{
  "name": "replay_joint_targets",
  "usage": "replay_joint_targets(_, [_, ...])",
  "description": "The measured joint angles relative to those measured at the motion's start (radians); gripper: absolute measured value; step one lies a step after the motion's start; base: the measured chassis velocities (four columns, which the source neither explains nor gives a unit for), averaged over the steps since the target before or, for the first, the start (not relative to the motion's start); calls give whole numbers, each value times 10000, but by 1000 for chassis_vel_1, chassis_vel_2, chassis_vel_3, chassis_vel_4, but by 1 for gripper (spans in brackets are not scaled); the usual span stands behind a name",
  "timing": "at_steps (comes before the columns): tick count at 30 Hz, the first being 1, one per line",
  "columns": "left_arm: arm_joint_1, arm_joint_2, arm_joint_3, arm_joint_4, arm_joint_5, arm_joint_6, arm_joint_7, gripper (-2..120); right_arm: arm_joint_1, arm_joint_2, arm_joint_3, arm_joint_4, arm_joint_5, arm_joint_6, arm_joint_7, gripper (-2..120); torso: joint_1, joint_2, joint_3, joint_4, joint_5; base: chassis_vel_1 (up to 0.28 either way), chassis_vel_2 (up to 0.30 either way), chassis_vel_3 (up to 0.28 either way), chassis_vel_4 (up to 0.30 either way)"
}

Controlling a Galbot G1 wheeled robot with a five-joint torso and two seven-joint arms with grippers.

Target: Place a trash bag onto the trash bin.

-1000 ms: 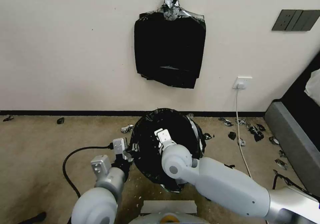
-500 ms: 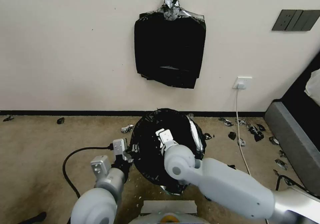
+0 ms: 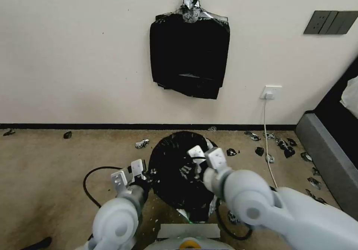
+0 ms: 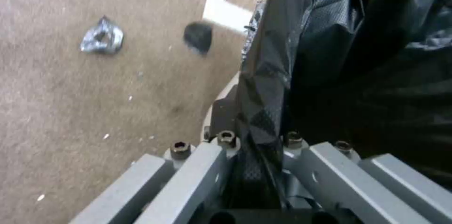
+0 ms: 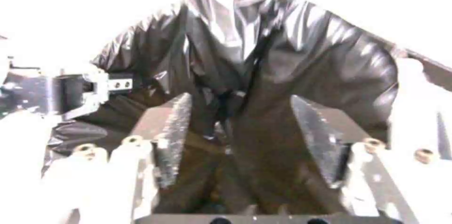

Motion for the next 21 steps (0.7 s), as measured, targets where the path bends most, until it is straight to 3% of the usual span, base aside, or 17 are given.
replay_joint_targets(7, [-998, 62, 483, 613, -104, 281, -279, 3, -165, -161, 340, 132, -111, 5, -165, 93, 0, 0, 0, 0, -2, 0, 0, 0, 0])
replay_joint_targets(10, [-1077, 58, 507, 691, -21, 309, -307, 3, -195, -186, 425, 128, -114, 6, -176, 99, 0, 0, 0, 0, -3, 0, 0, 0, 0])
replay_joint_targets(15, [-1081, 38, 510, 895, 82, 343, -241, 5, -204, -170, 470, 48, -124, 9, -178, 100, 0, 0, 1, 1, -3, 0, 0, 0, 0])
replay_joint_targets(21, [-1025, -109, 509, 970, 186, 374, -149, 19, -236, -149, 470, 4, -185, 10, -179, 100, 1, 0, 1, 1, -3, 0, 0, 0, 0])
